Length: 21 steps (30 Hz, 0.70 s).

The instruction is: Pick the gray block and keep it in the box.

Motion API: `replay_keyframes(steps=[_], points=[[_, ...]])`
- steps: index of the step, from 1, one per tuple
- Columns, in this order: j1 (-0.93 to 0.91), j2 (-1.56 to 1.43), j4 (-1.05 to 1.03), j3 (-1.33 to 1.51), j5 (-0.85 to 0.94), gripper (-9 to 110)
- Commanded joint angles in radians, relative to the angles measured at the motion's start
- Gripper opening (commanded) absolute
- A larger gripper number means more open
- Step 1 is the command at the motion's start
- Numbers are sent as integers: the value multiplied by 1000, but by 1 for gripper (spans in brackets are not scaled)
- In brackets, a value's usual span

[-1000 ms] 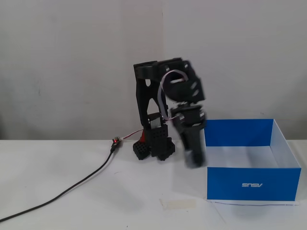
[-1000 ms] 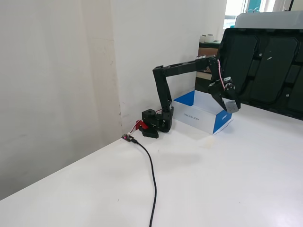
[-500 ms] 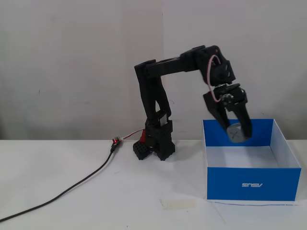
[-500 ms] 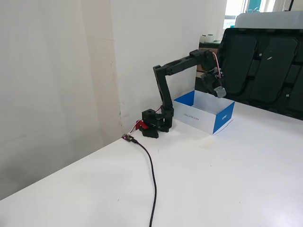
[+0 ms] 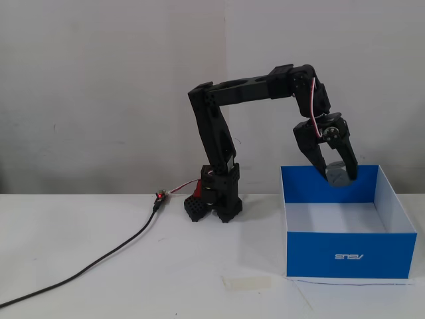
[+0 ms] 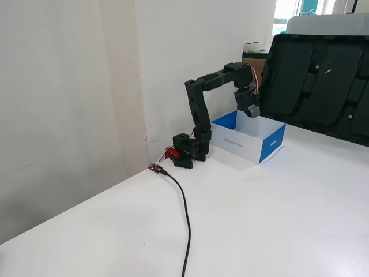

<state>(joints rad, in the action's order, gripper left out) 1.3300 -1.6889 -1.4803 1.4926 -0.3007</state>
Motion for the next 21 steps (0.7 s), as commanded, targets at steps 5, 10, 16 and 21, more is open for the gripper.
replay_keyframes(steps=[5, 10, 16, 21], points=[[20, -23, 11, -2, 6, 22], [5, -9, 5, -15, 20, 18], [-89, -46, -69, -55, 69, 4], [-256, -114, -106, -54, 115, 2]])
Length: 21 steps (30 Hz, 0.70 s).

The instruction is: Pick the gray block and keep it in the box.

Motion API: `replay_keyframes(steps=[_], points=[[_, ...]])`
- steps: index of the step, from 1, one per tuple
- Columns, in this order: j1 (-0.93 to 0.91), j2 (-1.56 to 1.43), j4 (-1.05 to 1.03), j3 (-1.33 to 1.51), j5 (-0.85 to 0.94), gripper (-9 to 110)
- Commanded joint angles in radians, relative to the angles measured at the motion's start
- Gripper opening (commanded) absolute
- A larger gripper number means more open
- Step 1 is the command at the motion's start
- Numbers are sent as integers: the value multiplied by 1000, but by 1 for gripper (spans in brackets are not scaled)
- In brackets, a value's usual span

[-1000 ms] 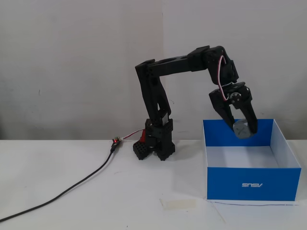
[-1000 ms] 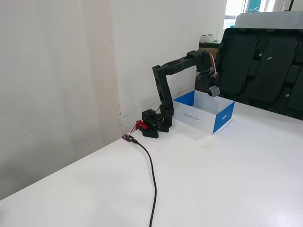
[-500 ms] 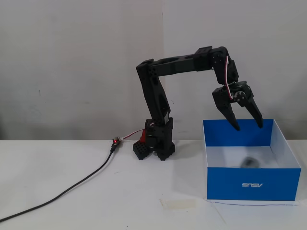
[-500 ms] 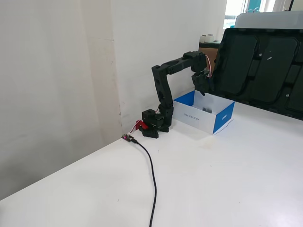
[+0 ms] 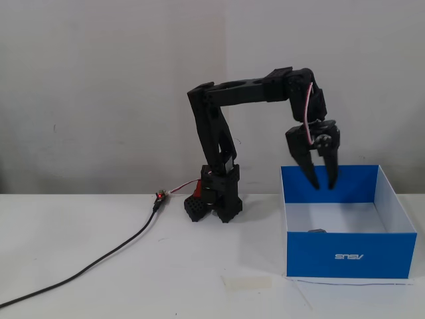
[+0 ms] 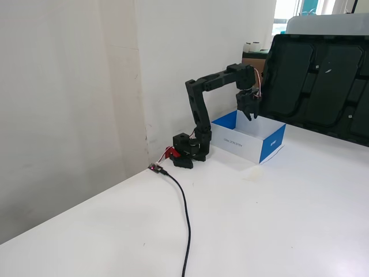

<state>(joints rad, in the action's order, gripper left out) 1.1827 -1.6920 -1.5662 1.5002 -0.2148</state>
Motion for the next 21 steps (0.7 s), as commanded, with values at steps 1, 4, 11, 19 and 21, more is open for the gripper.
replay_keyframes(steps=[1, 4, 11, 19, 21], points=[[-152, -120, -25, -60, 35, 1], [-298, -147, -37, -37, 54, 0], [-660, -186, -25, 8, 158, 0], [-933, -304, 118, 245, 227, 0], [-986, -364, 178, 339, 238, 0]])
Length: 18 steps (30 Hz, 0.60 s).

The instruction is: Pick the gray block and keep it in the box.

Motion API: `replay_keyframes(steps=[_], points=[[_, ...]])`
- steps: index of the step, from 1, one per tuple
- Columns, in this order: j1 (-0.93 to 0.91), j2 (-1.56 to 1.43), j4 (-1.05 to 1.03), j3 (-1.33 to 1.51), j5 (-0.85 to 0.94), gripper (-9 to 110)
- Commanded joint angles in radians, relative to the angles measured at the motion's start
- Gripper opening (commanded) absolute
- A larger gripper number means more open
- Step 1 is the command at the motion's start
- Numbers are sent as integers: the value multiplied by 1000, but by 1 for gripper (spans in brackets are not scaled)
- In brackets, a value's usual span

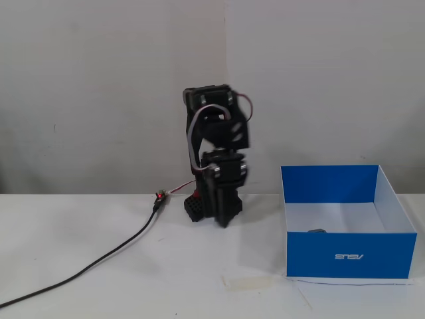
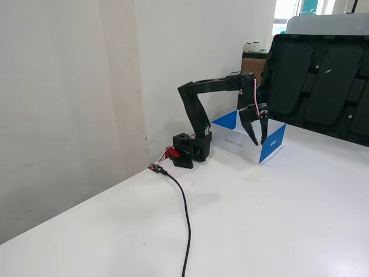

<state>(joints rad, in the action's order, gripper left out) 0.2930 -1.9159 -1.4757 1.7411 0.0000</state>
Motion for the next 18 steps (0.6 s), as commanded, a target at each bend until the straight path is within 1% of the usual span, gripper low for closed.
replay_keyframes(steps=[1, 5, 8, 12, 18], points=[[-121, -164, 112, 138, 26, 0], [-198, -202, 155, 238, 28, 0], [-242, -258, 233, 342, 28, 0], [-284, -341, 351, 483, 25, 0], [-318, -454, 451, 614, 8, 0]])
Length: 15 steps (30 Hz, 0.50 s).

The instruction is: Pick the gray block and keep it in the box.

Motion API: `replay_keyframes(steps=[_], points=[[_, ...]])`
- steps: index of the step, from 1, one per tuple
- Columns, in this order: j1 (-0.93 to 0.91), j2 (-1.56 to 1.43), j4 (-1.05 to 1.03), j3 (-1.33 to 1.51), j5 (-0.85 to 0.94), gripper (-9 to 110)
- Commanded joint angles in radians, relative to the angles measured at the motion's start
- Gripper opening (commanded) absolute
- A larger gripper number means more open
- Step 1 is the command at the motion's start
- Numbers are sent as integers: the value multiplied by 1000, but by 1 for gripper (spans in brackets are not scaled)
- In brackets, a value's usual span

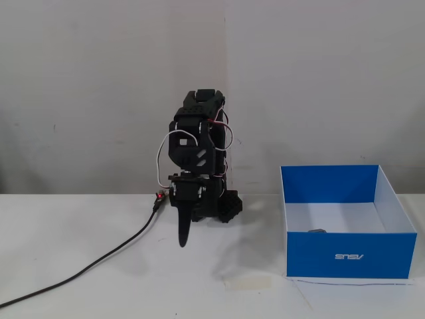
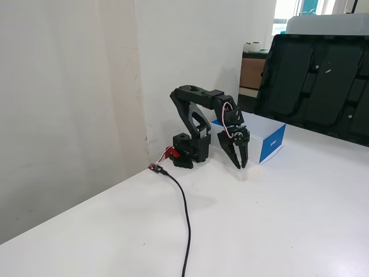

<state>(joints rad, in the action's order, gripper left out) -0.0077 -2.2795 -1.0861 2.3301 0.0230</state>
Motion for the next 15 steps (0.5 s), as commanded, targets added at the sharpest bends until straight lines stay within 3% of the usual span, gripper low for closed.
replay_keyframes(steps=[1, 15], points=[[-17, -115, 78, 46, -18, 0], [-3, -376, 192, 293, -43, 0]])
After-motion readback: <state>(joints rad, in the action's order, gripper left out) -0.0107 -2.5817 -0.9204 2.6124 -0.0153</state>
